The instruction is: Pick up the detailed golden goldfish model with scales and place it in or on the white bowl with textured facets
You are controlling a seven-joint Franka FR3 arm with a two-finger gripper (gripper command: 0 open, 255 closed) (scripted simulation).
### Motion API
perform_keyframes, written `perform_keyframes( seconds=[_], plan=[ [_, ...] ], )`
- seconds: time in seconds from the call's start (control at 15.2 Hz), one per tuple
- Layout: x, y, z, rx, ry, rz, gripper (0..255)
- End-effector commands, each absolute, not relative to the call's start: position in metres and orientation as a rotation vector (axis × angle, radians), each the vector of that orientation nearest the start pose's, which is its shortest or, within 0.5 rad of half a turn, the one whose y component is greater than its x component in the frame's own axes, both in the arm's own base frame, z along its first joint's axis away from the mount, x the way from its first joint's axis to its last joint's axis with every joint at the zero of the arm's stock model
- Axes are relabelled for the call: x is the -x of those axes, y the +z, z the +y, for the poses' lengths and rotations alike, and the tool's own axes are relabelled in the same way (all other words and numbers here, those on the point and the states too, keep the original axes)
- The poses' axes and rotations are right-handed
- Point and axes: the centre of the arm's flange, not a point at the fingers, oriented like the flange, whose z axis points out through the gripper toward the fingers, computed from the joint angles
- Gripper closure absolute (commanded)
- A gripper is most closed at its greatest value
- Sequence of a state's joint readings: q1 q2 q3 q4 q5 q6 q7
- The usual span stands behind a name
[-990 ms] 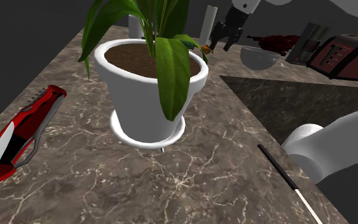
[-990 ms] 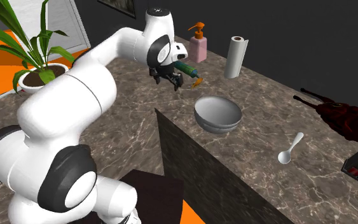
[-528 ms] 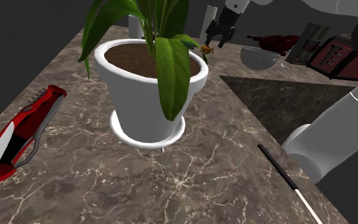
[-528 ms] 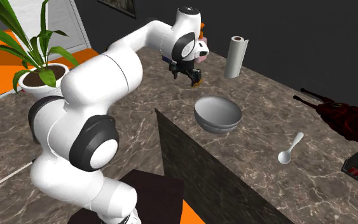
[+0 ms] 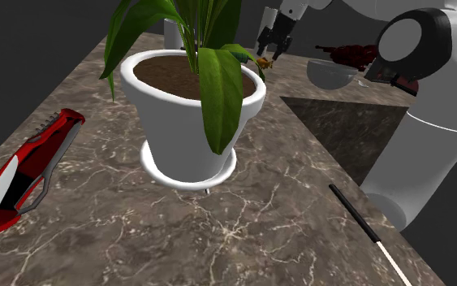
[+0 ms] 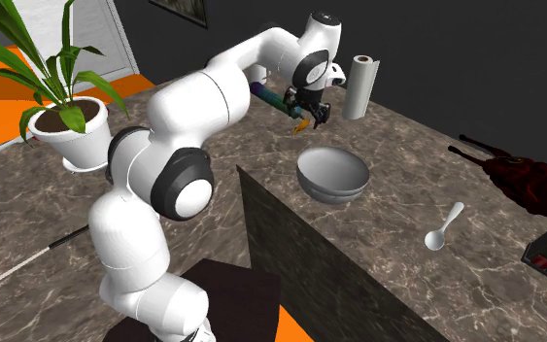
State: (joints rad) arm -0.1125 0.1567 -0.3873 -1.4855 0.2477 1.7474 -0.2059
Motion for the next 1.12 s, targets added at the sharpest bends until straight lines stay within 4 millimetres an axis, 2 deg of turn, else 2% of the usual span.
perform_keyframes(
  seconds=[0.0, 0.33, 0.79, 0.86, 1.06],
  plan=[
    [-0.563, 0.588, -0.261, 2.956, -0.261, 0.471, 0],
    [-0.567, 0.565, -0.258, 2.956, -0.261, 0.471, 0],
    [-0.568, 0.565, -0.258, 2.956, -0.261, 0.471, 0],
    [-0.568, 0.565, -0.258, 2.956, -0.261, 0.471, 255],
    [-0.567, 0.564, -0.258, 2.956, -0.261, 0.471, 255]
  ],
)
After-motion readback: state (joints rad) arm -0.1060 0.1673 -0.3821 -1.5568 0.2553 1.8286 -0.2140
